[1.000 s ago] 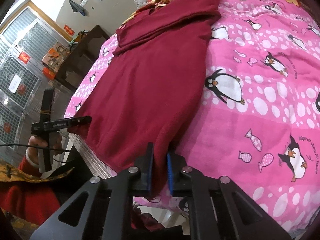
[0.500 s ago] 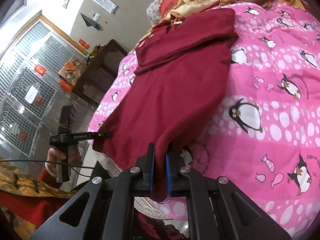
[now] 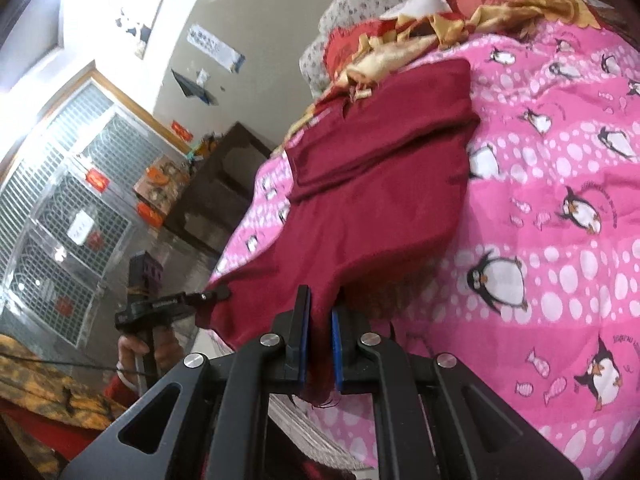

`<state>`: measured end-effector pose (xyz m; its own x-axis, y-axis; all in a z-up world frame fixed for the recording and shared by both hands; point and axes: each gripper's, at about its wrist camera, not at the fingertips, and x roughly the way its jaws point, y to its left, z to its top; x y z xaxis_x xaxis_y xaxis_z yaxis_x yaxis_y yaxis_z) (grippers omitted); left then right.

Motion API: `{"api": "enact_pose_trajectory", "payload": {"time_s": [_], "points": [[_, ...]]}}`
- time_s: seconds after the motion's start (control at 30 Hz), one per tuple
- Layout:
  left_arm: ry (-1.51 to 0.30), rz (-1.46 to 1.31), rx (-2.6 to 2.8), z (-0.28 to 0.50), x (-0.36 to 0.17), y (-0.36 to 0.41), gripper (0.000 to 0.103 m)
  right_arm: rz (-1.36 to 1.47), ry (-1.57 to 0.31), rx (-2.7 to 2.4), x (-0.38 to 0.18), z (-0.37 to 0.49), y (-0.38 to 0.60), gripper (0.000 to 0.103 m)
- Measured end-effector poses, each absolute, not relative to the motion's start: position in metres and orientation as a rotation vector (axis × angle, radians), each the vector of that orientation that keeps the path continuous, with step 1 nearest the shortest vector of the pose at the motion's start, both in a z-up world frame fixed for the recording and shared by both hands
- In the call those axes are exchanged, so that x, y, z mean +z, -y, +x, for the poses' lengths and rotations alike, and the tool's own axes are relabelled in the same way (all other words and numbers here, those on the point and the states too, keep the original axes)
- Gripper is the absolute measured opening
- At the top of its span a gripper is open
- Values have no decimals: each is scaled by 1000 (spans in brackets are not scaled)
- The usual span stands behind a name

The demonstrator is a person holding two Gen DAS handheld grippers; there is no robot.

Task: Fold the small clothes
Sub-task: 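Grasp the hem end of the sweatshirt strip with both grippers, then lift the hem end with both grippers and fold it toward the collar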

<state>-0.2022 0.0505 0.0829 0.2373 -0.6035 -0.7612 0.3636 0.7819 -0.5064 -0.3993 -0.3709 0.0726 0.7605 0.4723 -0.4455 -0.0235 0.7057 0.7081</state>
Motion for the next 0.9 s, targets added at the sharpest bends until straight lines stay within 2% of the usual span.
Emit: {"api": "enact_pose_trajectory", "payload": {"time_s": [0.3, 0.9], "points": [[-1057, -256, -659, -184, 109, -42, 9, 788, -508, 284, 95, -381, 387, 35], [-915, -256, -691, -176, 151, -29, 10, 763, -431, 253, 124, -374, 401, 35]]}}
